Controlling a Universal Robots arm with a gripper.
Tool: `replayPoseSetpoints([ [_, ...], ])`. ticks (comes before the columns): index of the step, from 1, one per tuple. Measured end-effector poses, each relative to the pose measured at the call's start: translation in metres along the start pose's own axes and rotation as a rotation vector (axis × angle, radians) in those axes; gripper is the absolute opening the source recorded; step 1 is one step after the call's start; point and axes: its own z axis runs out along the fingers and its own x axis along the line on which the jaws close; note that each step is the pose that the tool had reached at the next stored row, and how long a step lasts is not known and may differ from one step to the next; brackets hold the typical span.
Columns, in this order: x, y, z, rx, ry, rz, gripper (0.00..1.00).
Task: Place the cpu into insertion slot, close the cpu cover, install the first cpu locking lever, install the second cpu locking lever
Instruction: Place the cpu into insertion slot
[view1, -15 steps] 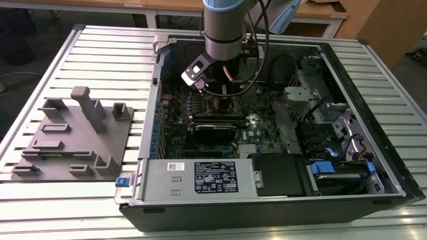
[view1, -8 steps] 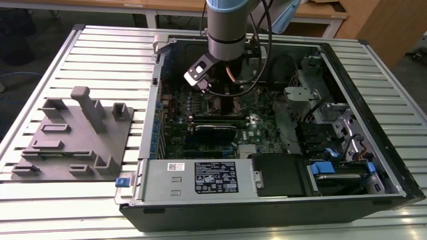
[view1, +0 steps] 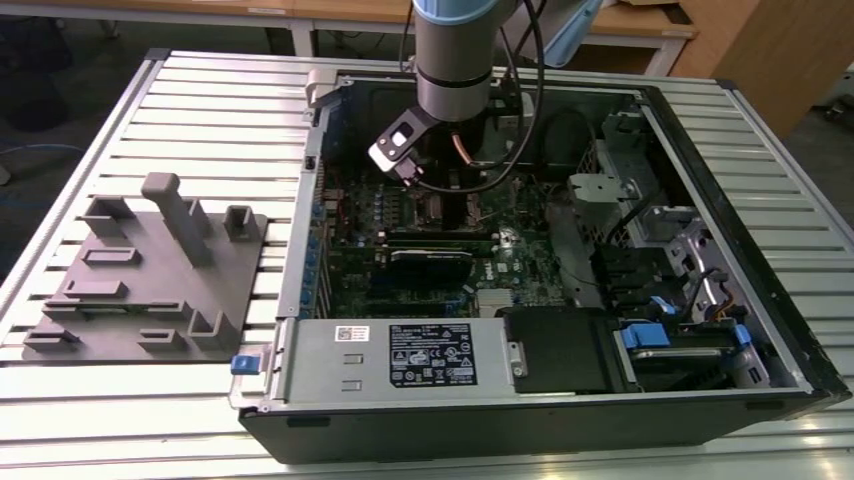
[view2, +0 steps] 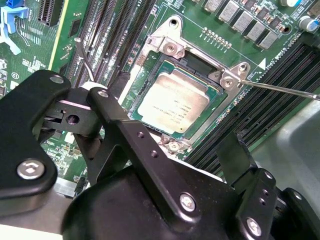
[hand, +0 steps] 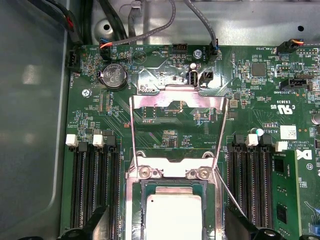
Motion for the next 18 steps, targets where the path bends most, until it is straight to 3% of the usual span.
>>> replayPoseSetpoints([
  [12,0.0,0.0003,0.0,0.0,0.0001,0.0,0.99],
  [16,0.0001,0.0064,0.0006,0.0011,0.0007,0.0,0.99],
  [18,0.0001,0.0065,0.0006,0.0012,0.0007,0.0,0.99],
])
